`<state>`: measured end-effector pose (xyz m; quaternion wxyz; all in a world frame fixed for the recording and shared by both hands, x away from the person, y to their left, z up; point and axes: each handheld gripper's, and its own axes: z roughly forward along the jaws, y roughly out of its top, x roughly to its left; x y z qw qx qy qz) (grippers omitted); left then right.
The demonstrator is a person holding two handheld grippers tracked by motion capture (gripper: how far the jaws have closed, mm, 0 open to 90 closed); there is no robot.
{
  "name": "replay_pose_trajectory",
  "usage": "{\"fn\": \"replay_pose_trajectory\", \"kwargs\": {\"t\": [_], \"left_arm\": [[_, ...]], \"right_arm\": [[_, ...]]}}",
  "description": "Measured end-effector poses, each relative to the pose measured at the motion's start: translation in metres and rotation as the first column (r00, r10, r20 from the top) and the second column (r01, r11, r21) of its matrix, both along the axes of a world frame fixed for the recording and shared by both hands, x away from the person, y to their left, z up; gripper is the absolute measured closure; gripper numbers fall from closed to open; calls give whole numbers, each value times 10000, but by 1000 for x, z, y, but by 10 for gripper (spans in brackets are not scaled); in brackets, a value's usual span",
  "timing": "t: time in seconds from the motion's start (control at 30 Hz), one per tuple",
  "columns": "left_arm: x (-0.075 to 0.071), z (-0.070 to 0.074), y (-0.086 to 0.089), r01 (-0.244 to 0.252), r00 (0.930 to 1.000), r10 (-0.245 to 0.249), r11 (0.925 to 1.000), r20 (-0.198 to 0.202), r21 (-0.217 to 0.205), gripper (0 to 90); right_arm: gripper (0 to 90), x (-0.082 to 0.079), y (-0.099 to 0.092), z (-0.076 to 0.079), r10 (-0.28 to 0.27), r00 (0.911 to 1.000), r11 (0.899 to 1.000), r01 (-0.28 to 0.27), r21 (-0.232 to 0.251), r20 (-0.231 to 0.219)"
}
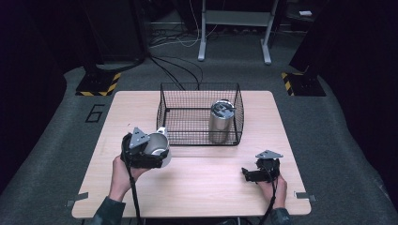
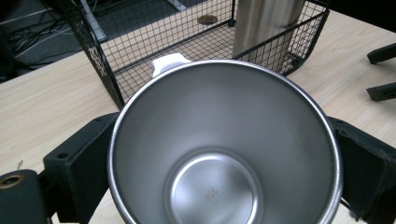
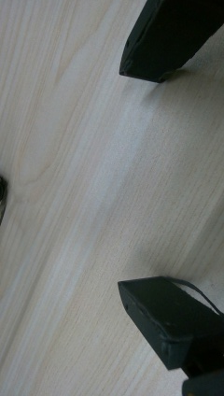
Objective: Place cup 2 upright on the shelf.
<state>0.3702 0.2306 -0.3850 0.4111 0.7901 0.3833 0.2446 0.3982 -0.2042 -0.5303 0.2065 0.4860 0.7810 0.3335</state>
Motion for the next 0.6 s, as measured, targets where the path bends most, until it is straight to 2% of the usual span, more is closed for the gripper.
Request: {"fn": "replay_pose_trajectory", "kwargs": {"t": [0.23,0.6], "left_arm": [[13,11,-6,234,9997,-234,9997,22,-76,63],[27,28,-16,524,9986,-524,9986,94,45,62]], "right_arm": [[0,0,0,0,18,10000,10000,-18,-6,6],[0,0,0,0,15,10000,10000,-15,-4,5]]}}
